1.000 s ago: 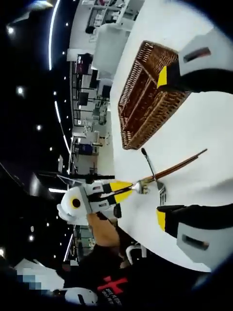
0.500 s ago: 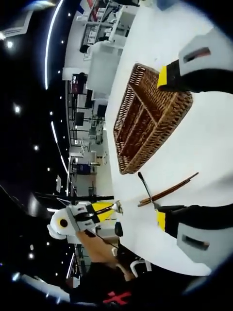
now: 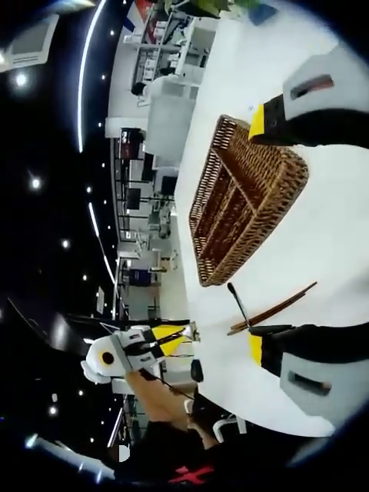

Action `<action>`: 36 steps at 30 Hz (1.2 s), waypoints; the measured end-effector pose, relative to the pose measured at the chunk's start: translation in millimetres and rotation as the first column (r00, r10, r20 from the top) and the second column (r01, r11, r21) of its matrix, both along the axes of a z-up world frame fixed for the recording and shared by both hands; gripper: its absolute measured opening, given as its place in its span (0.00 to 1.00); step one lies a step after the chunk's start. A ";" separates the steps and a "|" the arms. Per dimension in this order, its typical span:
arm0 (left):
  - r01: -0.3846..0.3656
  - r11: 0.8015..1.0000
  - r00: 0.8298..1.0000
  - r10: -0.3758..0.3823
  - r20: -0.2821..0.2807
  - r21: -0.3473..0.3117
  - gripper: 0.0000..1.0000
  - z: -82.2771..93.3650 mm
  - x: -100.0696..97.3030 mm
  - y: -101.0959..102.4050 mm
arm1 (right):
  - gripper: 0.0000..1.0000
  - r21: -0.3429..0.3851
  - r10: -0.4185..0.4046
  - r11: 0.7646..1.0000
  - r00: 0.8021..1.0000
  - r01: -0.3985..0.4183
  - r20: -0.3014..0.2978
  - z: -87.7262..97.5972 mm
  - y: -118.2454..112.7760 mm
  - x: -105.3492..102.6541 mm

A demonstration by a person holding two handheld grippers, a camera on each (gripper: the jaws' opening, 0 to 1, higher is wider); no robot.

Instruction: Arrange the knives, forks, and spoons in their matching storage slots by inserting each utensil handle-first until every utensil is classified and aligned in the correct compartment

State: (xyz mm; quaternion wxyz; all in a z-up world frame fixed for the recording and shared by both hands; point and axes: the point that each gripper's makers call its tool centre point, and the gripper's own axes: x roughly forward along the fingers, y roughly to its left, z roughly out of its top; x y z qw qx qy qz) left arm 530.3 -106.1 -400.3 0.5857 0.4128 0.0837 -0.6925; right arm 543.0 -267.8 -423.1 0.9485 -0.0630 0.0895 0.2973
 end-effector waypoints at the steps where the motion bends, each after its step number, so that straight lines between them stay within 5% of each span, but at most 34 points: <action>1: 0.000 1.000 1.000 0.000 0.001 0.000 0.01 0.2 0.1 0.1 | 0.99 0.000 0.000 1.000 1.000 0.000 0.001 0.2 0.2 -0.1; 24: -0.009 1.000 1.000 0.009 0.027 0.012 0.01 -9.0 23.8 -4.3 | 0.99 0.017 -0.027 0.999 1.000 0.027 0.015 10.3 -0.4 -0.7; 36: -0.009 1.000 0.998 0.008 0.063 0.018 0.01 -15.4 63.1 -17.7 | 0.99 0.004 -0.074 0.997 0.997 0.074 0.013 12.0 -9.5 3.9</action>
